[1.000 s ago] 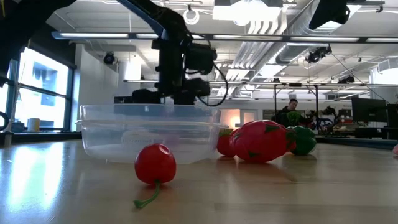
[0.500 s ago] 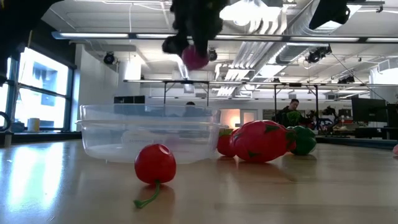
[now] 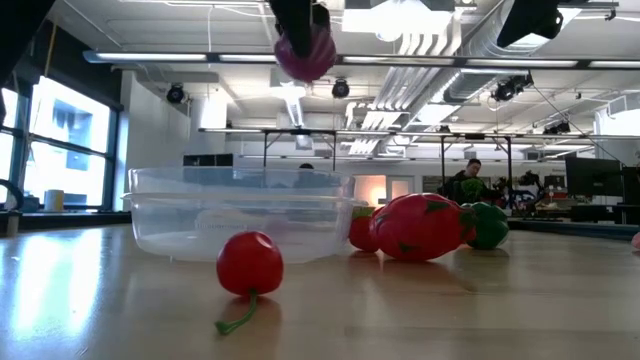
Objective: Pick and placing Produce into tupperware
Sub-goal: Put the red onion into the transparent bin, then put the left pink peach into the transparent bin
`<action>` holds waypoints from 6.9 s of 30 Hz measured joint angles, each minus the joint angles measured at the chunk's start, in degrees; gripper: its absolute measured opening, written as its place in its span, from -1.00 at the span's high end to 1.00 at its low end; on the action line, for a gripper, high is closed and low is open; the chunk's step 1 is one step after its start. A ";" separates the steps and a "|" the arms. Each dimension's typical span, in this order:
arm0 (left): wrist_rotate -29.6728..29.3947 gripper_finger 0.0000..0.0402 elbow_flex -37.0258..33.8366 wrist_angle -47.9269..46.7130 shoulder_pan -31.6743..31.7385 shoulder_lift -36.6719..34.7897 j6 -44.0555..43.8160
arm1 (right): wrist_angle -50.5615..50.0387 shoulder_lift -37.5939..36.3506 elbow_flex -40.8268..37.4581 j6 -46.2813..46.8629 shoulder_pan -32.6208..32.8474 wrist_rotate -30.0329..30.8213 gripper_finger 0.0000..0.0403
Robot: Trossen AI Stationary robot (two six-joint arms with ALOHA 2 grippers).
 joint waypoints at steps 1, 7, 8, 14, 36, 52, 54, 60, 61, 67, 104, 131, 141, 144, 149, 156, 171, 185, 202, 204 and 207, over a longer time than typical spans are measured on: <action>0.00 -0.19 -0.73 1.28 -0.41 0.40 1.32 | 0.02 0.02 0.00 0.00 0.01 0.01 0.91; 0.23 -0.19 -5.93 0.42 -1.14 3.21 12.00 | 0.00 0.00 0.00 0.00 0.02 0.02 0.91; -0.17 -0.19 -6.89 -0.08 -1.15 3.52 13.19 | 0.00 -0.04 0.00 0.00 0.02 0.02 0.91; -0.45 -0.19 -11.56 3.12 -1.38 5.44 18.08 | 0.00 0.02 0.00 0.00 0.01 0.00 0.91; 2.14 -0.19 -21.49 11.60 -1.54 5.66 19.06 | 0.01 0.02 0.00 0.00 0.01 0.02 0.91; 3.95 -0.19 -21.69 11.57 -1.56 5.66 18.66 | 0.02 0.02 0.00 -0.01 0.01 0.02 0.91; 3.95 -0.19 -21.69 11.53 -1.54 5.66 18.47 | 0.02 0.02 0.00 0.00 0.01 0.00 0.91; 3.93 -0.19 -21.69 10.78 -1.56 5.66 17.42 | 0.02 0.02 0.00 0.00 0.01 0.01 0.91; 3.93 -0.19 -21.69 10.60 -1.56 5.66 17.08 | 0.02 0.02 0.00 0.00 0.00 0.01 0.91; 3.93 -0.19 -21.69 10.30 -1.54 5.66 16.41 | 0.02 0.02 0.00 0.00 0.00 0.02 0.91; 6.01 -0.51 -21.71 8.02 -1.63 7.06 18.31 | 0.02 0.00 0.00 0.00 0.00 0.02 0.91; -2.88 -0.52 8.50 -8.91 3.22 5.81 4.31 | 0.02 0.00 0.00 -0.01 0.01 0.01 0.91; -6.12 -0.52 3.82 -8.96 5.00 5.90 45.08 | 0.02 0.02 0.00 0.00 0.00 0.02 0.91; -7.34 -0.51 -0.13 -8.98 6.94 6.01 49.61 | 0.02 0.02 0.00 0.00 0.01 0.01 0.91; -10.30 -0.43 -5.60 -9.05 10.00 6.01 50.58 | 0.02 0.02 0.00 0.00 0.00 0.02 0.91; -9.34 -0.23 -8.92 -2.66 11.99 6.01 62.32 | 0.00 0.02 0.00 0.00 0.02 0.02 0.91; 6.28 0.05 -18.70 6.38 12.47 6.03 83.54 | 0.01 0.02 0.00 0.00 0.00 0.01 0.91; 7.60 0.12 -21.45 11.24 14.59 6.01 85.51 | 0.01 0.02 0.00 0.00 0.02 0.01 0.91; 11.83 0.12 -21.45 13.03 14.46 6.01 88.41 | 0.01 0.02 0.00 0.00 0.02 0.00 0.91; 13.09 0.12 -21.45 13.36 14.46 6.01 88.82 | 0.02 0.02 0.00 0.00 0.00 -0.01 0.91; 13.97 0.12 -21.45 14.08 14.38 6.01 90.04 | 0.00 0.02 0.00 0.00 0.01 -0.01 0.91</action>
